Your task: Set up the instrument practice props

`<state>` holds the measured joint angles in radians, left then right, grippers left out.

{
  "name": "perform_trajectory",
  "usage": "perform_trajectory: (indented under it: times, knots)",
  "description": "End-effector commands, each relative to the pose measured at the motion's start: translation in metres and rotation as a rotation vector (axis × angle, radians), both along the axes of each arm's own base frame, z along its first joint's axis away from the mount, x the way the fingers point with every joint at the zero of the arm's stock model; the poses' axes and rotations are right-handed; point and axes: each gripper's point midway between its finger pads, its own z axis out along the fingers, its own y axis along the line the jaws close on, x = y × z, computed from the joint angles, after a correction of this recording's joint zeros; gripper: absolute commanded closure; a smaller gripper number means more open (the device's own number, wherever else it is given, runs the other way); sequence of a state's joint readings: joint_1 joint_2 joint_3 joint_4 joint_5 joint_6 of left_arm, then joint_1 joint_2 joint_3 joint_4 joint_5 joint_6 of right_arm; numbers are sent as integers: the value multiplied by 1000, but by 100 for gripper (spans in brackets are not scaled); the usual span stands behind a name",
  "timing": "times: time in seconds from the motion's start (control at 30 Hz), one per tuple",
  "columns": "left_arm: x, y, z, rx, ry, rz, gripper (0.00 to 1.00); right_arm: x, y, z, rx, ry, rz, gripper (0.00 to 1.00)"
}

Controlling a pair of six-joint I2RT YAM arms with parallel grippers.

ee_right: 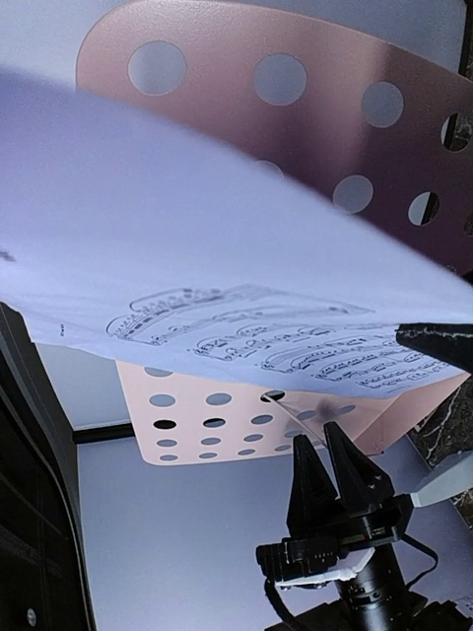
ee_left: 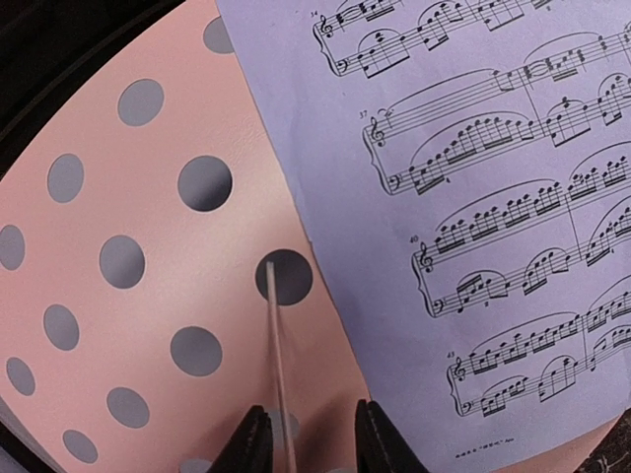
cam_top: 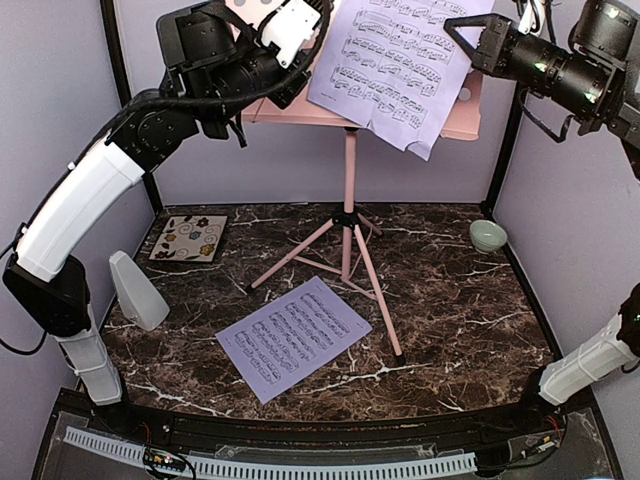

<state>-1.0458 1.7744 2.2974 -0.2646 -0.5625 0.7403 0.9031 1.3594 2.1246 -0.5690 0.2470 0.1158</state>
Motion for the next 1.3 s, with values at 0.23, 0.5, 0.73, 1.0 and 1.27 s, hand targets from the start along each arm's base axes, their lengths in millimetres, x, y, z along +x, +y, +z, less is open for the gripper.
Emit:
perform_trajectory:
  times: [0.23, 0.5, 0.73, 1.0, 1.27]
  knots:
    - [7, 11, 11, 58, -57, 77, 74, -1, -7, 16, 39, -40, -19, 100]
    - [10, 13, 13, 39, -50, 57, 85, 3, -9, 14, 30, -38, -49, 100]
    - [15, 19, 11, 37, -42, 77, 99, 6, -12, 13, 26, -38, -76, 100]
    - [11, 24, 22, 3, -70, 72, 100, 8, -13, 10, 16, -36, -90, 100]
    - [-6, 28, 31, -67, -112, -18, 100, 9, -14, 9, 10, -41, -100, 100]
